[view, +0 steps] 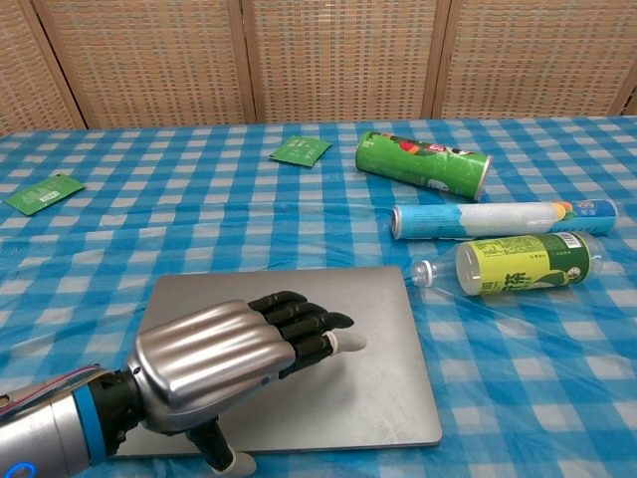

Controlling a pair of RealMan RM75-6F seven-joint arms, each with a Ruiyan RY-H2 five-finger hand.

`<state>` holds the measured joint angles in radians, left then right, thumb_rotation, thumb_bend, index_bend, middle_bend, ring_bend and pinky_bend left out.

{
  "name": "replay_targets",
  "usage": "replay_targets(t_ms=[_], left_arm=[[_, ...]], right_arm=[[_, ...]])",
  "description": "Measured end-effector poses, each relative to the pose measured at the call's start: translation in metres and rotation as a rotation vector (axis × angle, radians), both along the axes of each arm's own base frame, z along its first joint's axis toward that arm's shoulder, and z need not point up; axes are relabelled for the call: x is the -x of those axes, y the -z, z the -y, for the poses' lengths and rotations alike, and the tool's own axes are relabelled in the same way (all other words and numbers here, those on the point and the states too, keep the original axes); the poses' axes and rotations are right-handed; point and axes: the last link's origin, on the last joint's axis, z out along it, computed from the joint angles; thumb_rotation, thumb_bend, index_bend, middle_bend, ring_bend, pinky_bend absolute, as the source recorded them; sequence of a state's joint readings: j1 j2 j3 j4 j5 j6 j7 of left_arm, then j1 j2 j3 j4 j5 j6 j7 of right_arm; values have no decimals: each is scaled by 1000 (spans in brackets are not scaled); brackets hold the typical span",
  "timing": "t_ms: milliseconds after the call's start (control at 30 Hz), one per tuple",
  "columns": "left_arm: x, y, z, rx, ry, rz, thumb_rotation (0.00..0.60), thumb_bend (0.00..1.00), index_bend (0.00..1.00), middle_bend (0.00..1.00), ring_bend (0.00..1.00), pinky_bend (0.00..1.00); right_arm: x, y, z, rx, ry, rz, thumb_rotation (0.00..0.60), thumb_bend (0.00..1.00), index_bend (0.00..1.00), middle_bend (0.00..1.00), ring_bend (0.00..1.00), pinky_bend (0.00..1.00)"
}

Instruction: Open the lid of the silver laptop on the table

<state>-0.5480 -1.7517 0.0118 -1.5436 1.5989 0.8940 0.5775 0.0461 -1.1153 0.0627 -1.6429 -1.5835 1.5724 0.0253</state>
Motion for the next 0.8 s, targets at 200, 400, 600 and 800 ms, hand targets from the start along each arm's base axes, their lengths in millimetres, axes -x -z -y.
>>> replay_targets(t_ms=[200,400,600,800], left_arm=[[0,2,0,-3,5,-9,600,198,0,0,0,0],[0,1,0,-12,4,-18,600,265,0,0,0,0],[0,0,-2,-21,6,-25,600,326,0,0,0,0],[0,-3,-4,-38,13,-35,600,430,0,0,0,0]], right_arm=[[0,0,0,0,2,2,600,0,81,0,0,0],[1,0,1,-2,2,3,600,0,81,0,0,0],[0,0,0,-2,2,4,600,0,81,0,0,0],[1,0,1,-6,4,5,600,0,81,0,0,0]])
